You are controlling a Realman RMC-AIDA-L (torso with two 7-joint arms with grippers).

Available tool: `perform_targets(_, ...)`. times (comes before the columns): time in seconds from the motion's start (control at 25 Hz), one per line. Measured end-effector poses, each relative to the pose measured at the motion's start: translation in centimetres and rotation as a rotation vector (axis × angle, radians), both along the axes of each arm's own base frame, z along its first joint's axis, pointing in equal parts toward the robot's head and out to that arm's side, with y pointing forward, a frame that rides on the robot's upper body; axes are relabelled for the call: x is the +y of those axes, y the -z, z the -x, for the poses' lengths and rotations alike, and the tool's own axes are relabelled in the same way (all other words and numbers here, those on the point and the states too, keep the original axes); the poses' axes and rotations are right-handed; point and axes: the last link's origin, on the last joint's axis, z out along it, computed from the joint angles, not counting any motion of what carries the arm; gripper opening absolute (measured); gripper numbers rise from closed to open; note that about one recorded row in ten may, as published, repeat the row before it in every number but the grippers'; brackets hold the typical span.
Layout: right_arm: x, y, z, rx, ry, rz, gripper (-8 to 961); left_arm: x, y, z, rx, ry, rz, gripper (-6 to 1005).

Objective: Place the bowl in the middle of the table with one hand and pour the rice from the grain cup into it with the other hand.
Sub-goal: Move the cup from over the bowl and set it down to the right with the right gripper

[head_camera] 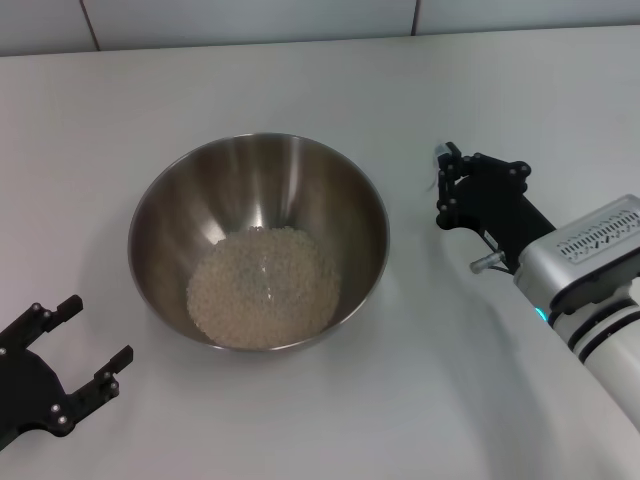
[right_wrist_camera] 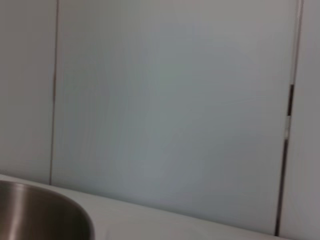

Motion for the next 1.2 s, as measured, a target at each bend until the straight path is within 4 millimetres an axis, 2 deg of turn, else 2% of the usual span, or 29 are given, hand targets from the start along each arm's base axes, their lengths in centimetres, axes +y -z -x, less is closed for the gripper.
perform_targets(1.04,0.2,0.6,-0.8,-0.047,0.035,0.051,114,0.3,0.1,-0.2,-0.005,0.008,0.001,754)
perform_targets(1.2,0.0,0.7,-0.8,-0.042,0.039,0.053,292,0.2,0.1,-0.2,-0.005,0.007,0.003,755)
